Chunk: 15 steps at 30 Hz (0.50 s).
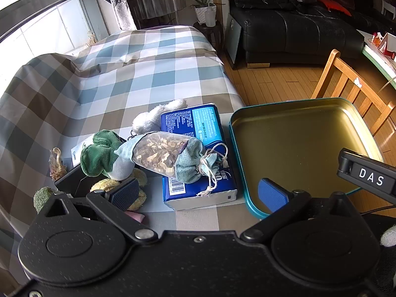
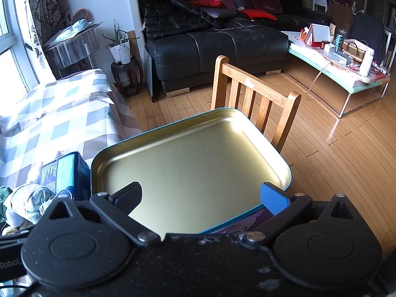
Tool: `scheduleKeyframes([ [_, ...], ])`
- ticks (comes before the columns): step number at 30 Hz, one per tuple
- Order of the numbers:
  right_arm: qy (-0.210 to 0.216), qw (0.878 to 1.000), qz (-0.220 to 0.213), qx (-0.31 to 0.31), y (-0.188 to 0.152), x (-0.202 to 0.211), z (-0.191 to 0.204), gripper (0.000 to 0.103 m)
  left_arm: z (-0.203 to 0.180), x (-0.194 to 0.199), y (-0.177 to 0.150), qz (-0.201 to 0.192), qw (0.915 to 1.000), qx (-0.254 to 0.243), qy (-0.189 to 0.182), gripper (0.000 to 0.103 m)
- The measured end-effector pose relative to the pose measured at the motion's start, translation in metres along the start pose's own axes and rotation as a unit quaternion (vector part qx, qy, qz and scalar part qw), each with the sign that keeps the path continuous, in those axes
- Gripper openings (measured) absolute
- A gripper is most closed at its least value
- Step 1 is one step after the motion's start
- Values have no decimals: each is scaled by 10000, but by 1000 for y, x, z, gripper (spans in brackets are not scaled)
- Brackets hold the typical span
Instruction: Organize soft objects
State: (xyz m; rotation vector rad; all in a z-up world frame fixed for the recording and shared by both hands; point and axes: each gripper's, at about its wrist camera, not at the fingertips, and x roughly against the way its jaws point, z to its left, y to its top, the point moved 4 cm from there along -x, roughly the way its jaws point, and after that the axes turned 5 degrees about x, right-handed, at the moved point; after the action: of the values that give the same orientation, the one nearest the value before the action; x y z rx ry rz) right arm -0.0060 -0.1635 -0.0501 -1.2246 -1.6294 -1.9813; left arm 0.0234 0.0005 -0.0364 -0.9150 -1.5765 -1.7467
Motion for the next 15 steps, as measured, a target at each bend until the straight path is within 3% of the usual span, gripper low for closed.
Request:
scheduleKeyframes([
  [15, 19, 10000, 5, 48, 0, 1, -3, 102, 2, -2, -3, 5, 10000, -5, 12, 100],
])
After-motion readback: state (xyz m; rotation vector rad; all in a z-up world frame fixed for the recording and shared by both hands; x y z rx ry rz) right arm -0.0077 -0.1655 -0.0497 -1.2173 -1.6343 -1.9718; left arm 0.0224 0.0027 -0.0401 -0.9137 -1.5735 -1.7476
